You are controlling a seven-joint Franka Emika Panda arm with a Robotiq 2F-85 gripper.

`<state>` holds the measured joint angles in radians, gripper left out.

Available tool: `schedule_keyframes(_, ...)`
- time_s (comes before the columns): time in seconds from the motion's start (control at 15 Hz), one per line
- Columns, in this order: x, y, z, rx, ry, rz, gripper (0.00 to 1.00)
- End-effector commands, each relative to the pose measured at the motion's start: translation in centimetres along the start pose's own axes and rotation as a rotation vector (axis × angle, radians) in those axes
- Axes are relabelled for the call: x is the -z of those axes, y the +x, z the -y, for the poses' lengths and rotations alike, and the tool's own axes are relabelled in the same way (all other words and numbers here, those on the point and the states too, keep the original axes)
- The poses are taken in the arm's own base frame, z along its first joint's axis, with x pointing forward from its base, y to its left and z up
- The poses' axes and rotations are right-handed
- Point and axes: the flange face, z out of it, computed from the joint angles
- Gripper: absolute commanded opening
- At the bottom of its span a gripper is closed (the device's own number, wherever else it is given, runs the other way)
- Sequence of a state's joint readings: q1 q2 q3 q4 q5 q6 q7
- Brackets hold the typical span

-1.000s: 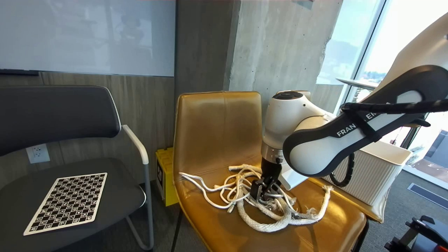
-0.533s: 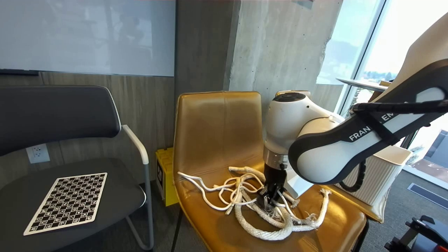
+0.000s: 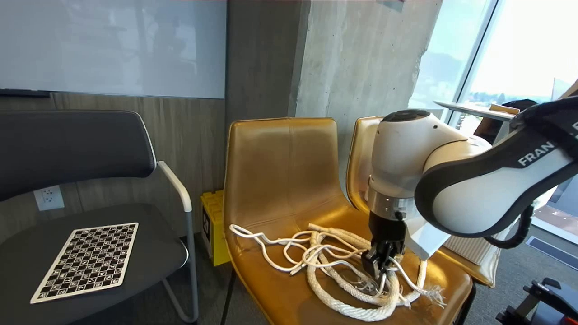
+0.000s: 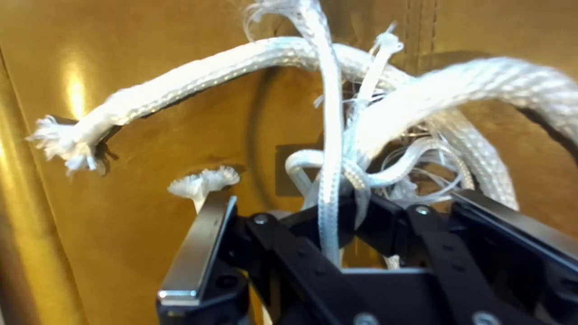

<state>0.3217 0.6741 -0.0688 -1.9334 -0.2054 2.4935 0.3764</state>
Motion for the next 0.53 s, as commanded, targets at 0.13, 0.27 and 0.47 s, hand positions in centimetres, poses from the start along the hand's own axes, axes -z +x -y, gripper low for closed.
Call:
schedule_keyframes(0.13, 12.8, -1.5, -0.3, 0.023, -0.022, -0.110, 0.00)
schedule_keyframes(0.27, 18.1, -1.0, -1.3, 0.028, -0.045, -0.164, 0.00)
schedule_keyframes(0.47, 26.0, -0.6, -4.1, 0.010, -0.091, -0.246, 0.00)
